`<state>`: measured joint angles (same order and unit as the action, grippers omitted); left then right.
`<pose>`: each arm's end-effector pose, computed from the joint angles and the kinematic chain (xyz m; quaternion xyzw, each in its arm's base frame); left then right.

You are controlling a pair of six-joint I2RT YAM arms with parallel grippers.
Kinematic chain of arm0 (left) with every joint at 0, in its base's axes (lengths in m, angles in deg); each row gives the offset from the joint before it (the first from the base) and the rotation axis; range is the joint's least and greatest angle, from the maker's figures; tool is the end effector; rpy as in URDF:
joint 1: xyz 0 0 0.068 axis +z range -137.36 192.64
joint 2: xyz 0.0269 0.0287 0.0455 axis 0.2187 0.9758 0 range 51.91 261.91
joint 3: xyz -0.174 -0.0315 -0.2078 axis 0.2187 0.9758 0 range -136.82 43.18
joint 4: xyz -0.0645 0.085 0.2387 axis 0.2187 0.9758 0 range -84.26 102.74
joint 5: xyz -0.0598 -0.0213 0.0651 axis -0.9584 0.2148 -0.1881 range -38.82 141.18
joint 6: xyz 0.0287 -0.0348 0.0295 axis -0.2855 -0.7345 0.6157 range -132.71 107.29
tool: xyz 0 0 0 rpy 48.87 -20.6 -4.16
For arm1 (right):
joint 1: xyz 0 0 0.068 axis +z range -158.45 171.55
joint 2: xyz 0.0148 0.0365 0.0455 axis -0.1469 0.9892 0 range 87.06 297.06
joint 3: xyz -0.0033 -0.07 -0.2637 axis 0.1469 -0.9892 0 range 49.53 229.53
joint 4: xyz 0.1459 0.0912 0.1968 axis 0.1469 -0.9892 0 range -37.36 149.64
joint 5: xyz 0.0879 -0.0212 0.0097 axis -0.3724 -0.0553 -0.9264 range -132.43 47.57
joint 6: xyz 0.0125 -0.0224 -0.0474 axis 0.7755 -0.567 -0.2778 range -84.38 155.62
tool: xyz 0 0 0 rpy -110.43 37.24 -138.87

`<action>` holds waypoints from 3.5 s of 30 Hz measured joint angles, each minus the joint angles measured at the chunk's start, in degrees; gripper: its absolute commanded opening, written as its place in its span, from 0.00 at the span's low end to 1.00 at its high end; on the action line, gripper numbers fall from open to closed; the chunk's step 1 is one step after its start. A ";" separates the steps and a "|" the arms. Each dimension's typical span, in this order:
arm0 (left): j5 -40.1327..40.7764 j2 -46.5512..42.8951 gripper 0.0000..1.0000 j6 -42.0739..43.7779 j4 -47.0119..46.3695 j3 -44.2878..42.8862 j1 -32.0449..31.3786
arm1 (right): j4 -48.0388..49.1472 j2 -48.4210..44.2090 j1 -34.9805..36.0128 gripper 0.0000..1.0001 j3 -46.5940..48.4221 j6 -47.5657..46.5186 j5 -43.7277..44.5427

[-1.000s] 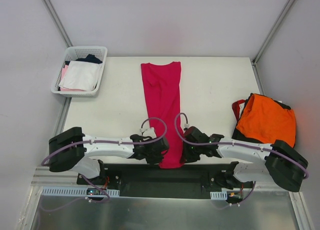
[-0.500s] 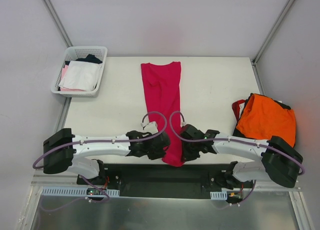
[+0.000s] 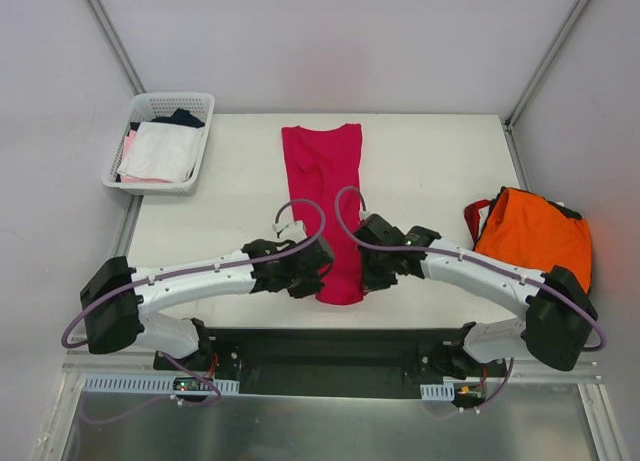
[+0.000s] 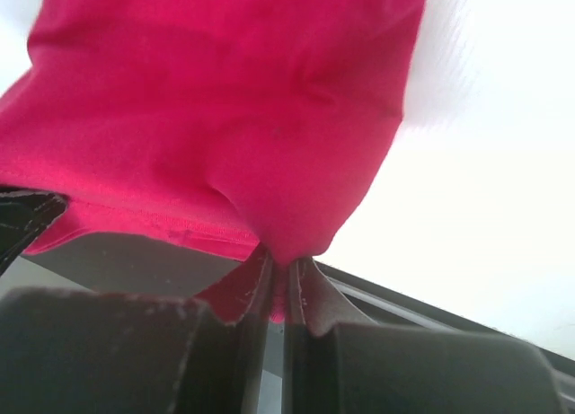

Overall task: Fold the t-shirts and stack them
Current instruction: Fold the tshirt

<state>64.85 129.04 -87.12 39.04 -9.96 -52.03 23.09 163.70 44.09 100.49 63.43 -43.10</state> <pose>0.1224 -0.2387 0.2348 -0.1143 0.9464 -0.2221 0.2047 0.1558 0.2042 0.2214 -0.2092 0.9479 0.1592 0.1797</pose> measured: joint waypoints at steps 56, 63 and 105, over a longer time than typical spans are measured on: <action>-13.79 29.07 0.07 31.69 4.26 -32.30 29.75 | -5.38 31.65 -24.15 0.03 34.58 -16.24 -10.56; -14.80 30.69 0.07 32.13 4.26 -33.86 30.58 | -5.95 33.86 -25.42 0.03 37.33 -16.96 -11.43; -16.13 46.84 0.22 36.00 3.91 -46.97 35.54 | -6.19 52.89 -31.93 0.35 54.84 -17.59 -14.99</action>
<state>48.72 175.88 -51.12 42.96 -56.93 -16.49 16.90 216.60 12.15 155.33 45.84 -58.09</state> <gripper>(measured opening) 0.154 0.335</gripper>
